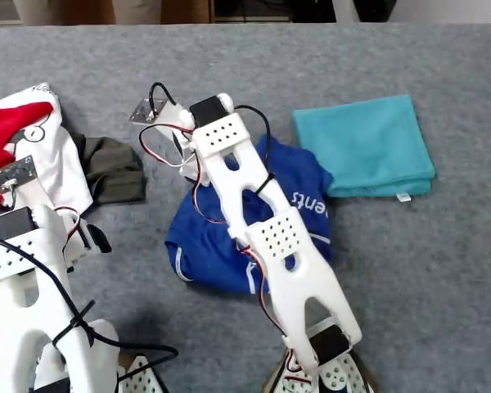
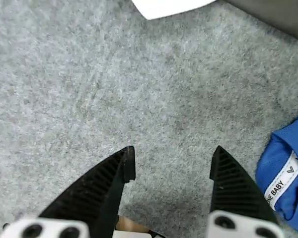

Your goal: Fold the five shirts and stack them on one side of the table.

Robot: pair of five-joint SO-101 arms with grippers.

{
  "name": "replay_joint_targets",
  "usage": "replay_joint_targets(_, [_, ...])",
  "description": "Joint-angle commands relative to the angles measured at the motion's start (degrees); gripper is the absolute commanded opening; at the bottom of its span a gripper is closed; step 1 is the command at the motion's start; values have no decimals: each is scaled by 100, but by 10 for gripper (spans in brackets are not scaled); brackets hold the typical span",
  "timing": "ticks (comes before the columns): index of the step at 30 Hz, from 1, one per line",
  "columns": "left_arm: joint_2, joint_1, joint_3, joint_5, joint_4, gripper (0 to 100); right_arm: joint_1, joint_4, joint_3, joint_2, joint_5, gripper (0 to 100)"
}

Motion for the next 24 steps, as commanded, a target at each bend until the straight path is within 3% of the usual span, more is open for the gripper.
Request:
replay_joint_targets(1, [-48,62,-35,9,9,253,189,9,-251,-48,-18,152])
replay_joint_targets(16, [-48,62,-35,18,18,253,426,-308,-374,338,-9,147])
replay_joint_targets(21, [-48,62,-35,18,26,253,435,-325,-593,444,-9,14])
replay_joint_targets(24, [-48,62,-35,18,26,253,444,-325,-681,479,-18,12])
